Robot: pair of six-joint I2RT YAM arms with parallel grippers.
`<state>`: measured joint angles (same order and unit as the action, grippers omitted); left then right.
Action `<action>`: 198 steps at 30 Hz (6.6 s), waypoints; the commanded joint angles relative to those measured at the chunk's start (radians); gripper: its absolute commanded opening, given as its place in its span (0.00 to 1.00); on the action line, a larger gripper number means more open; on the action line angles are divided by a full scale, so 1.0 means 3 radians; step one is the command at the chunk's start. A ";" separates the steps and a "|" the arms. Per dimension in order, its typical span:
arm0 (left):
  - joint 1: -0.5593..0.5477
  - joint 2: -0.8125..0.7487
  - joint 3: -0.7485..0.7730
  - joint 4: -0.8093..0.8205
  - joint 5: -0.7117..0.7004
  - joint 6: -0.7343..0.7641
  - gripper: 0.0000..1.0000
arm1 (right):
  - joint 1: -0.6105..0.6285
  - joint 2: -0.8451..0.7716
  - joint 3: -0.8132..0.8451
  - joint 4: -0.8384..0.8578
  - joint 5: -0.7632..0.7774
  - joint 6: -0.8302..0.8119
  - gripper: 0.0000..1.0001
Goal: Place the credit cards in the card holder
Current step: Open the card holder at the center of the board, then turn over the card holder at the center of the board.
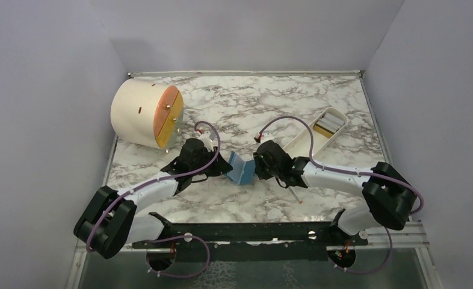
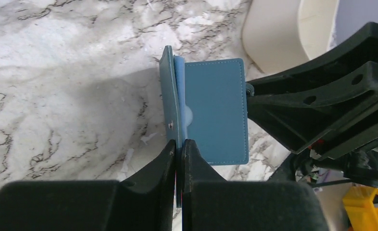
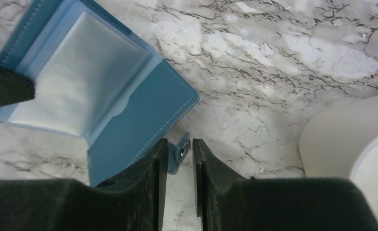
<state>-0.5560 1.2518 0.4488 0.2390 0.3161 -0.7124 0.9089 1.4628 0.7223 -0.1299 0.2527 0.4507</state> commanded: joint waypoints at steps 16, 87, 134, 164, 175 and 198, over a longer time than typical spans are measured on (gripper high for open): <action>0.0005 -0.0825 -0.0039 -0.1110 -0.0474 -0.0105 0.00 | 0.0013 -0.0445 0.0619 -0.0385 -0.1030 0.0820 0.43; -0.0003 -0.1381 -0.0740 -0.0312 0.0099 -0.0515 0.00 | 0.0066 0.0054 0.0153 0.0586 -0.1234 0.0921 0.64; -0.0003 -0.1415 -0.0741 -0.0451 -0.0044 -0.0514 0.00 | 0.0066 0.0895 0.0574 0.0675 -0.1353 0.0998 0.66; -0.0003 -0.1348 -0.0637 -0.0550 -0.0120 -0.0466 0.00 | 0.0068 0.0307 0.0597 -0.0955 -0.0008 0.0674 0.44; -0.0003 -0.1496 -0.0674 -0.0551 -0.0099 -0.0402 0.00 | 0.0069 0.0015 0.0736 -0.0614 -0.0628 0.0251 0.44; -0.0003 -0.1433 -0.0510 -0.0799 -0.0119 -0.0107 0.00 | -0.1001 0.0023 0.1547 -0.0864 0.0049 -0.1269 0.51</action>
<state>-0.5575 0.8257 0.2802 0.0116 0.2893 -0.7689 0.6796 1.5055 1.1919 -0.4046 0.2287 0.2028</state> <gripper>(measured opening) 0.019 0.508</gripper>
